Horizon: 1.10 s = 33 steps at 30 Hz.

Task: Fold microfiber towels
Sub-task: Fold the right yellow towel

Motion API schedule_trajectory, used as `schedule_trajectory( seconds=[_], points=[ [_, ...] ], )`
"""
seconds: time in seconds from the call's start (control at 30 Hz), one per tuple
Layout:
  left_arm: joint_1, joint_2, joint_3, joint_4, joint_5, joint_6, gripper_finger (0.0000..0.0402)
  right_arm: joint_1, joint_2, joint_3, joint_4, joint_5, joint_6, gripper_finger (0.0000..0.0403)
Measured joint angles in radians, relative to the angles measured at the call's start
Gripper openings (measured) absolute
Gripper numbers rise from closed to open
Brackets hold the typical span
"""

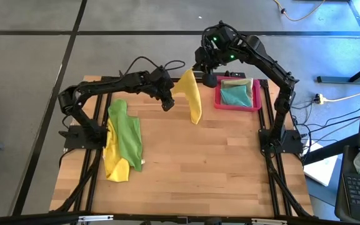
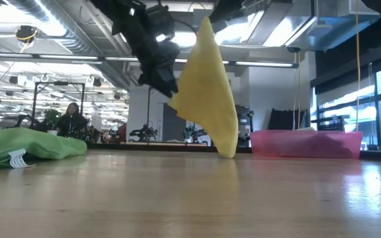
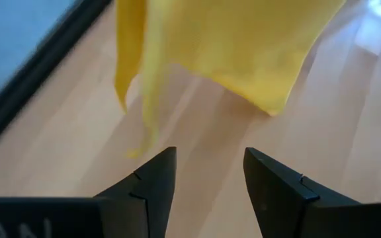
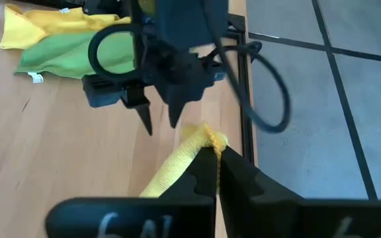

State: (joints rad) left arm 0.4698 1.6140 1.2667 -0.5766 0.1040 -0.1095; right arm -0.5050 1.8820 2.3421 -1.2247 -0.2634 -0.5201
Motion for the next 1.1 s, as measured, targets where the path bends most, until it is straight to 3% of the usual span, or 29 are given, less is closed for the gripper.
schedule_trajectory(
  seconds=[0.5,1.1],
  points=[
    [0.024,-0.088,0.001,-0.023,-0.048,0.033,0.0170,0.000,0.000,0.000,0.000,-0.001,0.004,0.0016],
    [0.028,-0.090,0.001,-0.016,0.021,0.042,0.0170,0.000,0.000,0.000,0.000,-0.002,0.004,0.0006]
  ],
)
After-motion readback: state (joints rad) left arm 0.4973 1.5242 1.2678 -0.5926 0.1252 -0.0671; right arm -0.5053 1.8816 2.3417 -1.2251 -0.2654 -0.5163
